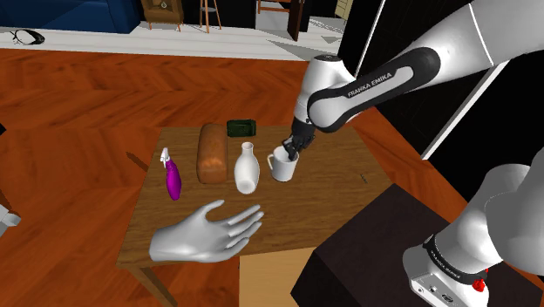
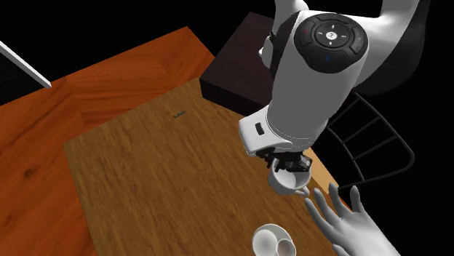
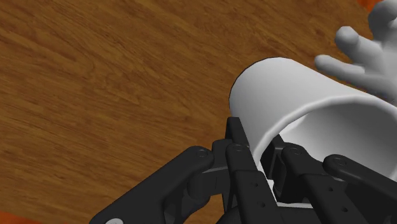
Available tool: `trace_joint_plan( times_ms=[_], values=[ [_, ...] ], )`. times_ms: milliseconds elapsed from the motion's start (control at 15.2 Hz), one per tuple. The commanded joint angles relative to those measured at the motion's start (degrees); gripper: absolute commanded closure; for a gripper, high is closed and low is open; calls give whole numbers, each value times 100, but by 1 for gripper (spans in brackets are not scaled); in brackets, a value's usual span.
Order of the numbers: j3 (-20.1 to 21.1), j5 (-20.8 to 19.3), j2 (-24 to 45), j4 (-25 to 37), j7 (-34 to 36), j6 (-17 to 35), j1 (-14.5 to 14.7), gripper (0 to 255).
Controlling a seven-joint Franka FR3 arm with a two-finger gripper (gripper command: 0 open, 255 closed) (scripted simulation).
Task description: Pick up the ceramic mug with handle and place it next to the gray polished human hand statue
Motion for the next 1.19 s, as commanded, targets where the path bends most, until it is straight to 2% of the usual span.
trace_joint_plan(
  times_ms=[0, 198, 1122],
  values=[
    [119, -32, 94, 151, 299, -38, 143, 255],
    [255, -74, 314, 445, 650, -93, 321, 255],
    [317, 116, 1171, 303, 474, 901, 294, 255]
  ],
)
